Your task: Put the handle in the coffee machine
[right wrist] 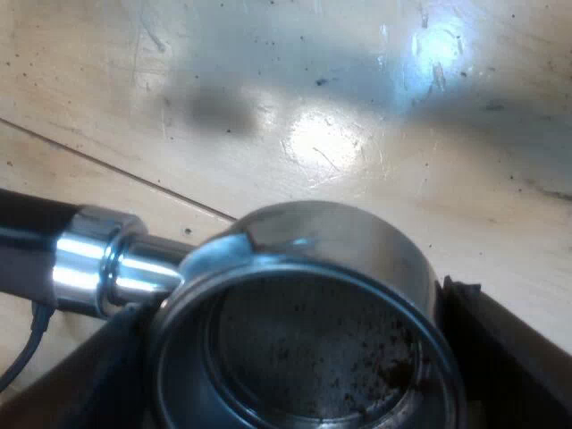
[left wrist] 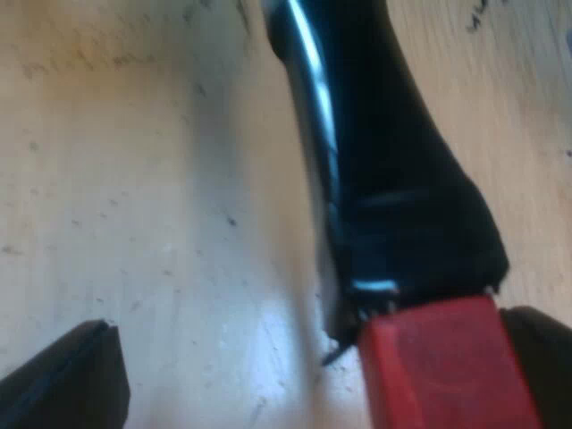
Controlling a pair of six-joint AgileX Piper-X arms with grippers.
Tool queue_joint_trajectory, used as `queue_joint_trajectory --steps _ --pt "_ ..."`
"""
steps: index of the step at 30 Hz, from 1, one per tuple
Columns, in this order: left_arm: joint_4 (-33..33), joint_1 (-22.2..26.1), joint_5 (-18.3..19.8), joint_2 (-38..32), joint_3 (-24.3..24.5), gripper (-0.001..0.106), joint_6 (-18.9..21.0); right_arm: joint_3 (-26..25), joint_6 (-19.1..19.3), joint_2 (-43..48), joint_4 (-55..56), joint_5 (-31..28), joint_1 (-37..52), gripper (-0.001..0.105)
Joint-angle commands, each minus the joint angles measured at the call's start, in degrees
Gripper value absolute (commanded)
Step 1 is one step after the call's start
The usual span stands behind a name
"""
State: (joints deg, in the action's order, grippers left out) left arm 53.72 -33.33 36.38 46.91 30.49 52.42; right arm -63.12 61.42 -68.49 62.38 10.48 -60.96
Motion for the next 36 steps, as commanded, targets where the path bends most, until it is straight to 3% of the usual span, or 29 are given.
queue_joint_trajectory --steps 1,26,28,32,36 --pt "-0.4 -0.3 0.9 -0.2 0.2 0.085 -0.1 -0.9 0.0 0.7 -0.3 1.0 0.1 0.000" --pt "-2.3 -0.3 2.2 -0.2 0.2 0.085 -0.5 -0.9 -1.2 0.7 -0.3 1.0 0.1 0.000" --pt "-2.3 -0.3 2.2 -0.2 0.2 0.082 -0.5 -0.9 -1.2 0.7 -0.3 1.1 0.1 0.000" --pt "-2.4 -0.3 2.2 -0.2 0.2 0.066 -0.5 -0.9 -1.7 0.7 -0.3 1.3 0.1 0.000" --pt "-2.4 -0.3 2.2 -0.2 0.2 0.064 -0.5 -0.9 -2.4 0.7 -0.3 1.3 0.1 0.000"
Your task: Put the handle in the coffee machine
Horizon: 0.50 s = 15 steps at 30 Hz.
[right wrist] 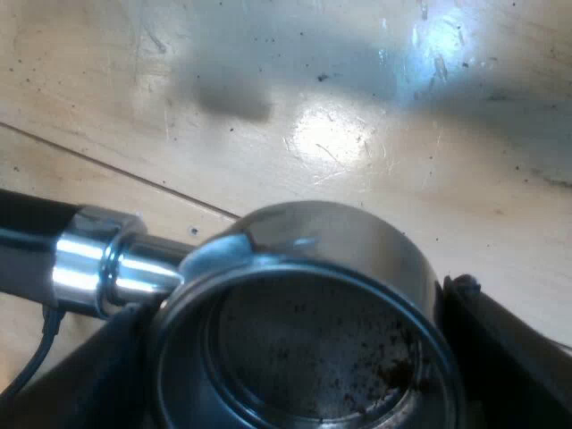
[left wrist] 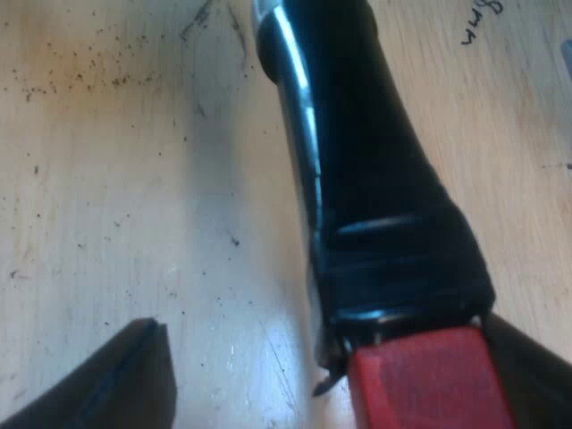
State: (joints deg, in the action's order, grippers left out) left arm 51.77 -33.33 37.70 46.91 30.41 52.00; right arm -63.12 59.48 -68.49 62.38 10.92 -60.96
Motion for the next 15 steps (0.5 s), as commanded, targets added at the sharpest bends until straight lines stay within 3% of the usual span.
queue_joint_trajectory --steps 1,7,15 --pt "-0.5 -0.3 0.9 -0.2 0.3 0.064 -0.1 -0.9 -0.7 0.7 -0.3 0.9 0.1 0.000" --pt "-0.5 -0.3 2.3 -0.2 0.3 0.063 -0.1 -0.9 -1.3 0.7 -0.3 0.9 0.1 0.000" --pt "1.0 -0.3 2.1 -0.2 0.3 0.034 -0.1 -0.9 -1.3 0.7 -0.3 0.9 0.1 0.000"
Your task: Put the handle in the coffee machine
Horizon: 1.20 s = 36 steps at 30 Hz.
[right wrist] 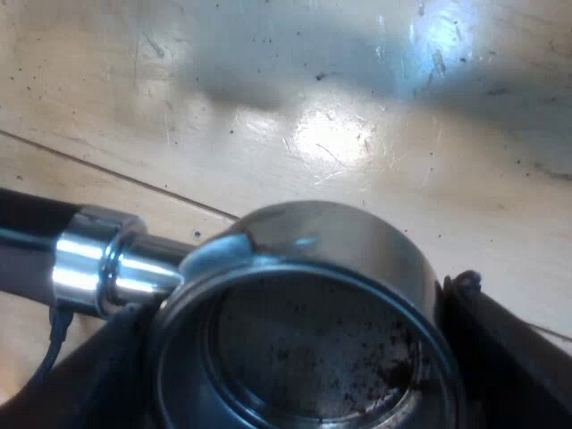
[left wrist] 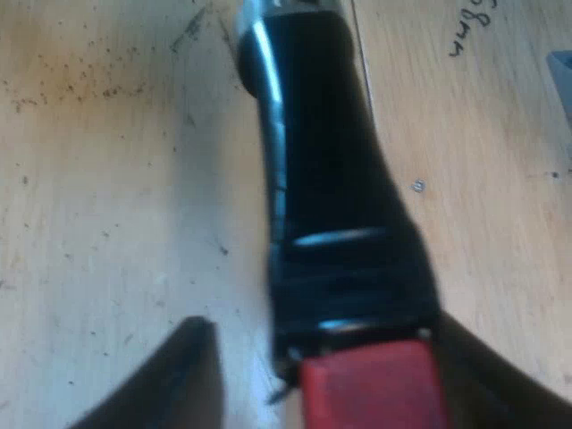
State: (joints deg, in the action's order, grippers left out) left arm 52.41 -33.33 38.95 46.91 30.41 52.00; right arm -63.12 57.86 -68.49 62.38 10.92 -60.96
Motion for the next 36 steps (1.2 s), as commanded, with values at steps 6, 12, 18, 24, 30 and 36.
queue_joint_trajectory --steps 6,12,18,24,30,36 --pt "0.4 -0.3 0.9 -0.2 0.3 0.002 -0.1 -0.9 0.2 0.7 -0.3 0.9 0.1 0.000" --pt "0.4 -0.3 0.9 -0.2 0.3 0.000 0.4 -0.9 -0.1 0.7 -0.5 0.8 0.1 0.000" --pt "0.4 -0.3 1.0 -0.2 0.3 0.000 0.7 -0.9 -0.1 0.7 -1.7 0.9 0.1 0.034" --pt "0.4 -0.3 2.5 -0.2 0.3 0.000 2.2 -0.9 -0.1 0.7 -2.2 0.5 0.1 0.088" --pt "0.4 -0.3 2.6 -0.2 0.3 0.000 2.2 -0.9 0.2 0.7 -2.2 0.2 0.1 0.087" --pt "0.5 3.7 3.7 -0.2 0.3 0.000 3.8 -3.6 4.5 1.6 -2.2 -2.2 0.1 0.088"
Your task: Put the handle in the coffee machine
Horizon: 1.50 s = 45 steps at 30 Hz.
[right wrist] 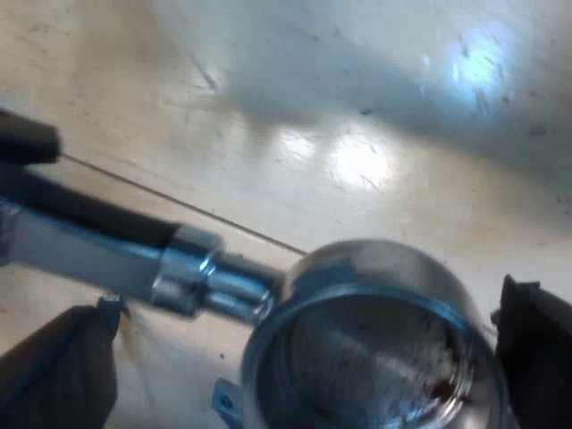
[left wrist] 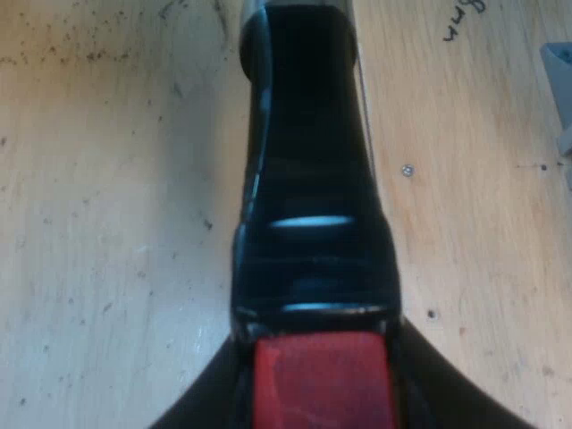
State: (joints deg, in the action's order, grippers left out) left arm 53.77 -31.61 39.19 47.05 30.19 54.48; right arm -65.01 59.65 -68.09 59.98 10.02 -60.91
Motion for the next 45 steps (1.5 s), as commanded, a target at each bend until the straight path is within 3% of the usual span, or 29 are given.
queue_joint_trajectory --steps 1,6,9,13,18,24,25,30,33,40,43,45 --pt "-0.9 2.8 3.7 -0.3 0.5 0.000 1.5 -2.4 3.3 1.3 0.2 -2.3 0.1 0.088" --pt "-0.9 11.6 5.2 -0.3 0.8 0.000 2.6 -7.2 9.0 2.0 0.2 -13.2 0.1 0.088" --pt "-0.5 16.1 5.2 -0.3 0.8 0.000 2.6 -8.7 9.9 2.0 -0.8 -17.0 0.1 0.088" --pt "1.3 21.1 5.6 -0.3 0.8 0.000 1.5 -8.9 9.8 2.3 -3.7 -17.7 0.1 0.088" --pt "5.4 28.6 6.3 -0.3 2.8 0.000 -2.9 -8.9 9.5 2.3 -6.8 -18.0 0.1 0.088" --pt "6.0 36.1 8.1 0.8 6.3 0.000 -3.4 -8.9 9.9 2.3 -11.9 -19.5 -0.5 0.088" --pt "6.3 36.9 8.3 1.3 6.8 0.000 -3.6 -8.9 10.1 2.3 -12.2 -20.2 -0.8 0.088" --pt "9.8 40.6 8.4 7.4 9.8 0.000 -9.2 -7.7 12.1 2.3 -13.1 -38.2 -7.5 0.087" --pt "10.8 42.2 8.5 10.3 11.5 0.000 -11.7 -6.2 12.1 2.0 -14.6 -45.3 -11.8 0.087" --pt "10.8 42.9 9.8 13.9 13.9 0.000 -14.2 -3.8 12.1 -2.8 -23.0 -54.6 -17.3 0.087" --pt "10.2 42.9 10.1 15.1 14.0 0.000 -15.1 -3.8 12.1 -5.9 -25.4 -55.0 -17.5 0.077" --pt "10.3 42.9 10.1 15.8 14.0 0.000 -16.3 -3.8 12.1 -8.3 -27.5 -57.0 -17.5 0.060"
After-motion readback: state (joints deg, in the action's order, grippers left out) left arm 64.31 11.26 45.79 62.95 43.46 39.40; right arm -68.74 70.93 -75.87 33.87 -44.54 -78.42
